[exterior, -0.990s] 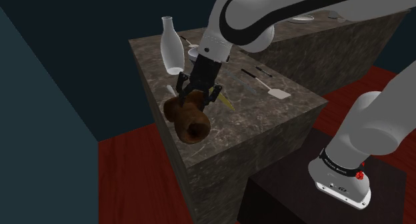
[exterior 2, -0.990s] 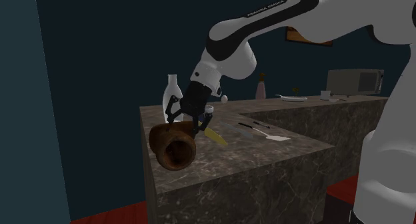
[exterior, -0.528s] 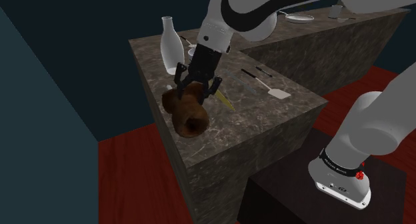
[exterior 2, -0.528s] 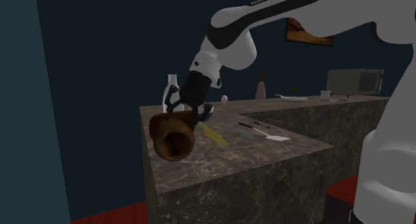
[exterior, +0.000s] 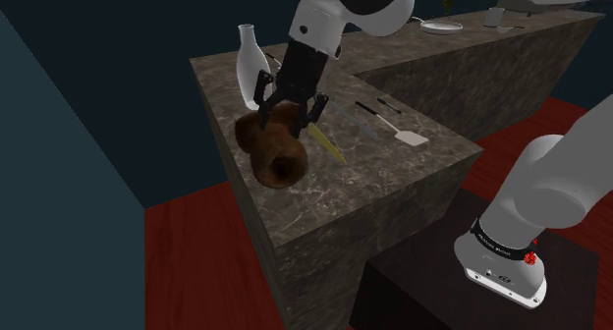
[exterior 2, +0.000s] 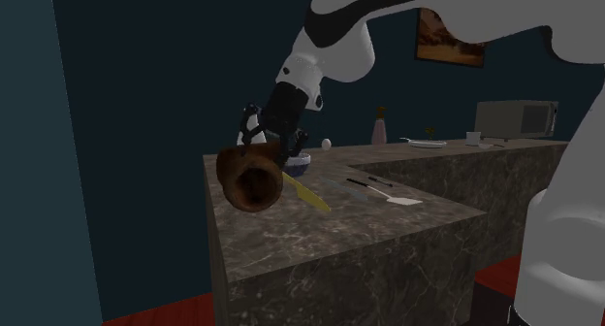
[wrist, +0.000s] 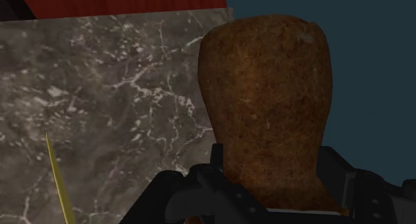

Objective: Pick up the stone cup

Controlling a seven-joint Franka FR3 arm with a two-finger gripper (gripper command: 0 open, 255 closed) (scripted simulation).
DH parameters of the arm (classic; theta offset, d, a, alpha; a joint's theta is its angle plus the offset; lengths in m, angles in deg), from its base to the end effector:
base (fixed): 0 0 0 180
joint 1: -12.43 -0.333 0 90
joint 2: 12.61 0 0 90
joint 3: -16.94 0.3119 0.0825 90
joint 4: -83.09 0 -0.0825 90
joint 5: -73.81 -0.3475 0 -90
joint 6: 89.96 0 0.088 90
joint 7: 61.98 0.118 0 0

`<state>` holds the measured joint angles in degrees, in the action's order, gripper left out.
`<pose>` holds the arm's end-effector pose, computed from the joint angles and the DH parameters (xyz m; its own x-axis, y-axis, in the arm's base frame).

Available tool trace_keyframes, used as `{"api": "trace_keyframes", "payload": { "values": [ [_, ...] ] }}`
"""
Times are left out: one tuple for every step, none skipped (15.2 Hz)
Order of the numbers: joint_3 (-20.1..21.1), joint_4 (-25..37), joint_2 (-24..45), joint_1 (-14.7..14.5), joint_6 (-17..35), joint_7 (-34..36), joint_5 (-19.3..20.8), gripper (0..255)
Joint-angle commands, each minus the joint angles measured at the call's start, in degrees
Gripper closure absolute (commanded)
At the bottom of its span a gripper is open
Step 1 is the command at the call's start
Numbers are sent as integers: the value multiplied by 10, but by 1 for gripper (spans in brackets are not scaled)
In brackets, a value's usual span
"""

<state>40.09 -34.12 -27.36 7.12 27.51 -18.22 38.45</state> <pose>0.3968 0.2777 0.5671 0.8881 -0.4146 -0.1985 -0.4573 -0.7538 -0.4718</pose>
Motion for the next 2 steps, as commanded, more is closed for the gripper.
{"api": "trace_keyframes", "payload": {
  "values": [
    [-1, 9, 0, 1, -7, 5, 3, 255],
    [-1, 9, 0, 1, -7, 5, 3, 255]
  ]
}}
